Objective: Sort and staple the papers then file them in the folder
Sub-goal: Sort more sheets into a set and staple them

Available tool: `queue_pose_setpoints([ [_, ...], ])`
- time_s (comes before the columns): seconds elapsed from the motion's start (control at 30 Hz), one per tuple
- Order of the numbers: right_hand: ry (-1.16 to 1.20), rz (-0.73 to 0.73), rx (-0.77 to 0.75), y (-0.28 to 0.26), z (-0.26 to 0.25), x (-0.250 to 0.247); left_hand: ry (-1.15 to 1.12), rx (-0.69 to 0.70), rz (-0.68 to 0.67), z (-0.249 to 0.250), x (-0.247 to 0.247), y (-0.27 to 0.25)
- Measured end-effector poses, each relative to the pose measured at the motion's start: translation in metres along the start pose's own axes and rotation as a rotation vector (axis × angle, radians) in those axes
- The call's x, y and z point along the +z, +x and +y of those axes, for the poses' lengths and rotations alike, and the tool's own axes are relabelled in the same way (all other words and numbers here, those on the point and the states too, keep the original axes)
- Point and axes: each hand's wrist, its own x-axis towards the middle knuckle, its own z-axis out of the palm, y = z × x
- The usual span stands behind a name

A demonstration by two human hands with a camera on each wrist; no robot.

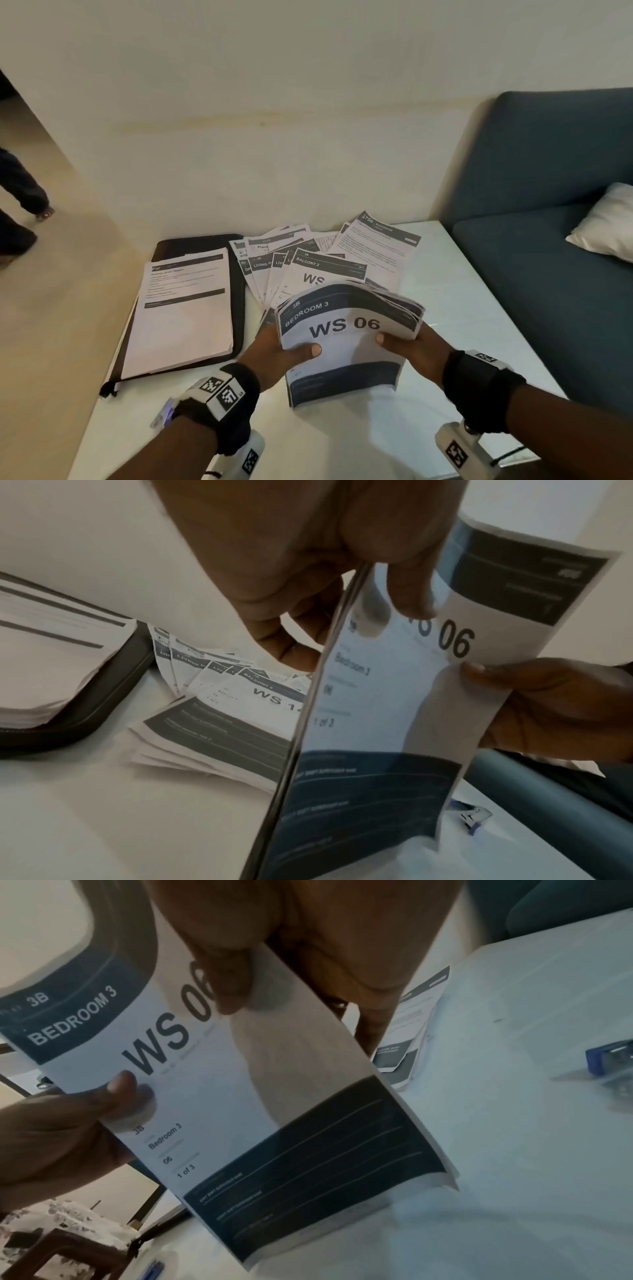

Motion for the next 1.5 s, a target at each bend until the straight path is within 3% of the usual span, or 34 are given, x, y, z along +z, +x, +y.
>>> queue_pose_setpoints([
  [0.17, 0.007, 0.102, -0.086, 0.000, -0.007, -0.001, 0.027, 0.054, 0.080, 0.011, 0.000, -0.001],
  [0.27, -0.006, 0.025, -0.134, -0.004, -0.011, 0.001, 0.066, 0.067, 0.101, 0.012, 0.001, -0.002],
  [0.4, -0.084, -0.089, -0.042, -0.005, -0.001, 0.006, 0.112, -0.008, -0.022, -0.003, 0.003, -0.004],
  [0.67, -0.185, 0.006, -0.023, -0.003, 0.000, 0.009, 0.056, -0.035, 0.083, -0.012, -0.002, 0.000],
  [0.83, -0.297, -0.061, 0.151, 0.006, 0.069, 0.013, 0.118, -0.158, -0.009, -0.038, 0.006, -0.004],
  [0.97, -0.305, -0.056, 0.133, -0.004, 0.068, 0.019, 0.025, -0.160, 0.073, -0.029, 0.006, -0.001],
  [1.1, -0.248, -0.001, 0.081, -0.006, 0.014, 0.028, -0.127, -0.080, 0.246, -0.005, 0.003, 0.001],
  [1.27, -0.172, 0.056, 0.027, 0.004, -0.014, 0.037, -0.365, -0.122, 0.404, 0.007, 0.014, -0.001],
  [1.5, -0.126, 0.081, 0.033, 0.010, -0.018, 0.048, -0.319, -0.097, 0.493, 0.004, 0.004, -0.004],
])
